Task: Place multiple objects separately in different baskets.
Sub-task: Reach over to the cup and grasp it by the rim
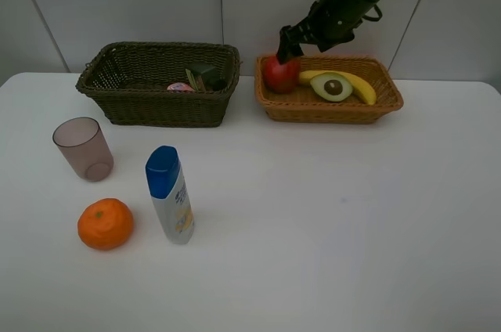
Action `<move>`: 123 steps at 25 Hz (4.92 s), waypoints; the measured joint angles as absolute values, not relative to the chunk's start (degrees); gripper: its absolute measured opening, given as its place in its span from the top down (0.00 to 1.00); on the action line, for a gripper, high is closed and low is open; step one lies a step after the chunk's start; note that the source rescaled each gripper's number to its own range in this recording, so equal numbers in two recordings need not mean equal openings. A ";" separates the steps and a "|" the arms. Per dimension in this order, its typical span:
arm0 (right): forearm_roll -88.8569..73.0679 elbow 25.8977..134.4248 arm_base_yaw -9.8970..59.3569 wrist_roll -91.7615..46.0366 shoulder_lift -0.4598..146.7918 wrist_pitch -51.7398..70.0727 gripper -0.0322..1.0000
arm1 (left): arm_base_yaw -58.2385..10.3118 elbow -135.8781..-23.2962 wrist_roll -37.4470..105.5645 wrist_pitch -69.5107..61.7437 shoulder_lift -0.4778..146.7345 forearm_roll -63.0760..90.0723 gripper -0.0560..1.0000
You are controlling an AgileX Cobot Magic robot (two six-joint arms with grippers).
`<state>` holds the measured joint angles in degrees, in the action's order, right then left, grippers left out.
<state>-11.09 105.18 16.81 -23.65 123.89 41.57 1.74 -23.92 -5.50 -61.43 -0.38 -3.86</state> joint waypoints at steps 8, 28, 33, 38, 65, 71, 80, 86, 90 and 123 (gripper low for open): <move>-4.04 105.18 16.81 -13.42 114.90 52.14 0.01 | 1.74 -23.92 -5.50 -61.43 -0.38 -3.86 0.00; -0.54 67.83 16.81 -12.78 75.25 62.75 0.01 | 1.74 -23.92 -5.50 -61.43 -0.38 -3.86 0.00; -0.54 55.70 16.81 -12.10 62.76 63.03 0.01 | 1.74 -23.92 -5.50 -61.43 -0.38 -3.86 0.00; -0.73 45.43 16.81 -9.81 49.75 63.13 0.01 | 1.74 -23.92 -5.50 -61.43 -0.38 -3.86 0.00; -3.62 30.13 15.82 -8.51 3.52 60.56 0.01 | 1.74 -23.92 -5.50 -61.43 -0.38 -3.86 0.00; -3.50 30.13 8.25 -8.51 3.10 60.56 0.01 | 1.74 -23.92 -5.50 -61.43 -0.38 -3.86 0.00; -3.50 30.11 1.55 -8.51 0.71 60.53 0.01 | 1.74 -23.92 -5.50 -61.43 -0.38 -3.90 0.00; -3.51 29.86 -1.29 -8.51 -0.24 60.53 0.01 | 1.74 -23.92 -5.50 -61.43 -0.38 -3.90 0.00; -3.57 29.86 -2.63 -8.51 -0.24 60.53 0.01 | 1.74 -23.92 -5.50 -61.43 -0.38 -3.90 0.00; -3.57 29.86 -2.78 -8.51 -0.24 60.53 0.01 | 1.74 -23.92 -5.50 -61.43 -0.38 -3.90 0.00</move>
